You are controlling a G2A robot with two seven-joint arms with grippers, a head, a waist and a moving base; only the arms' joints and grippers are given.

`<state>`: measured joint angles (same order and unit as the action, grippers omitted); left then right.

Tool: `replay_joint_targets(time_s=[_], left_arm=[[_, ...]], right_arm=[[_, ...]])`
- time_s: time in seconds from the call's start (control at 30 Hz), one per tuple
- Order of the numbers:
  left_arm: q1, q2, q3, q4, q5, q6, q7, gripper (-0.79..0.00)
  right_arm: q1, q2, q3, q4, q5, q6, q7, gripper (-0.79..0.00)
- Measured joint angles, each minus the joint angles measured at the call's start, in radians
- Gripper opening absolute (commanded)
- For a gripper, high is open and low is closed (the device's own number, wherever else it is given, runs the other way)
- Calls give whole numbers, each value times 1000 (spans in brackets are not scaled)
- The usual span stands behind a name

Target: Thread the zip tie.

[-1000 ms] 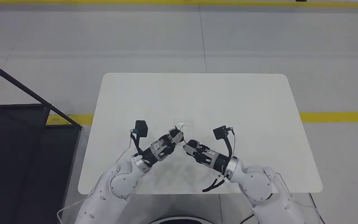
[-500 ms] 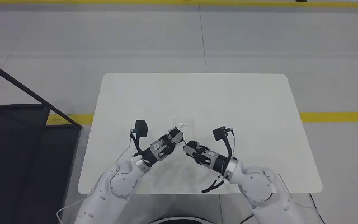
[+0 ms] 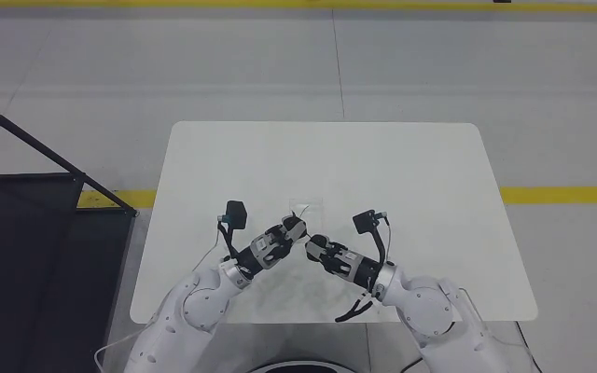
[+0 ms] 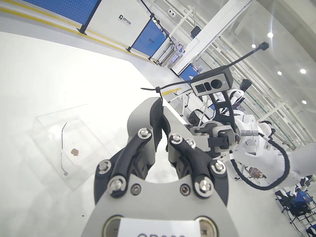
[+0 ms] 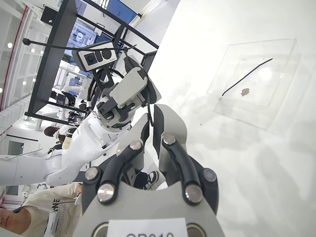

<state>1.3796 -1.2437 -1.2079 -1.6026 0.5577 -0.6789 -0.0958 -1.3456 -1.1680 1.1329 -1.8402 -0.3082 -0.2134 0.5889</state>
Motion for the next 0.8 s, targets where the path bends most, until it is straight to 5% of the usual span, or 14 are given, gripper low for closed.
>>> replay_joint_targets(time_s=[0.47,0.53,0.6,0.73,0.77,0.8], left_arm=[[-3,2,0,3,-4,9,-1,-785],[-3,2,0,2,-6,11,-2,-714],[-3,2,1,2,-8,12,-2,-785],[-5,2,1,1,-10,11,-4,-785],[-5,2,2,1,-8,9,-4,-785],[-6,2,2,2,-8,7,-3,-785]], right_arm=[[-6,3,7,-7,-18,13,-14,-785],[-7,3,8,-12,-23,18,-18,-785],[-8,3,9,-14,-26,23,-20,-785],[-8,4,12,-16,-26,33,-18,-785],[-8,4,13,-16,-25,37,-15,-767],[-7,4,13,-15,-22,42,-10,-594]])
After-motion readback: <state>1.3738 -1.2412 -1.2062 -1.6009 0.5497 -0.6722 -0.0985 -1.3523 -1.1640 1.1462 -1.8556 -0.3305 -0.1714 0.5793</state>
